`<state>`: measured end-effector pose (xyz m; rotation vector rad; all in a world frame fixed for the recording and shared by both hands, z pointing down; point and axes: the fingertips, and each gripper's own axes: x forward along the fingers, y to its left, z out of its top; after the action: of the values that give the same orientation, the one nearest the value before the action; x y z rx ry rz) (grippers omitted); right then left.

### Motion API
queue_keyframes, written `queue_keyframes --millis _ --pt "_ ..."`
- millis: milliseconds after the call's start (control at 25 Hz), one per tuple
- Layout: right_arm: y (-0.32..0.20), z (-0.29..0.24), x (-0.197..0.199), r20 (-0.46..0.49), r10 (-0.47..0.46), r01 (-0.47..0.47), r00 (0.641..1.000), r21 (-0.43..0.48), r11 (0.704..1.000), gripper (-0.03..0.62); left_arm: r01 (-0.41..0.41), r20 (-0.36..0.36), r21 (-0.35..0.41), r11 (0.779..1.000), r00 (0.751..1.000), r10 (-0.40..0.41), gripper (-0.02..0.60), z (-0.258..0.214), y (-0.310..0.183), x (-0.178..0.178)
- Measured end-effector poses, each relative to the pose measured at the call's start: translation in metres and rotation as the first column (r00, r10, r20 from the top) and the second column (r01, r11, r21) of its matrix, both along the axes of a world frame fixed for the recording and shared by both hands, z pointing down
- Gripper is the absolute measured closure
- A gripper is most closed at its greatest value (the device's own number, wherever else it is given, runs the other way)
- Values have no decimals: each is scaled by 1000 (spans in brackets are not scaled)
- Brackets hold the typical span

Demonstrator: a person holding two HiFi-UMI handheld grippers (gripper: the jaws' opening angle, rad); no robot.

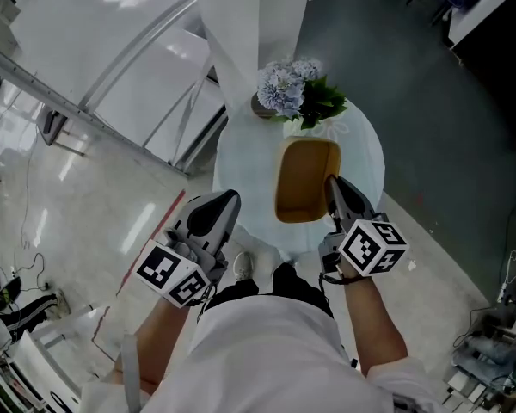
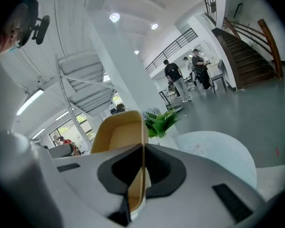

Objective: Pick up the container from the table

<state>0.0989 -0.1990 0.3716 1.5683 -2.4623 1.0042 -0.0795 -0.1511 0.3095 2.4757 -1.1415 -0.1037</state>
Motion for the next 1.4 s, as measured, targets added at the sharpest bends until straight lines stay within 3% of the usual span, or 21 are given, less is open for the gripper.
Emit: queue_keyframes --millis 880,1400 --pt "10 -75 14 -15 15 -12 1000 171 985 562 -33 1 92 995 999 33 561 -40 -2 6" --pt "19 -83 20 -14 -3 6 1000 190 982 562 -43 5 94 995 999 43 560 -45 2 17"
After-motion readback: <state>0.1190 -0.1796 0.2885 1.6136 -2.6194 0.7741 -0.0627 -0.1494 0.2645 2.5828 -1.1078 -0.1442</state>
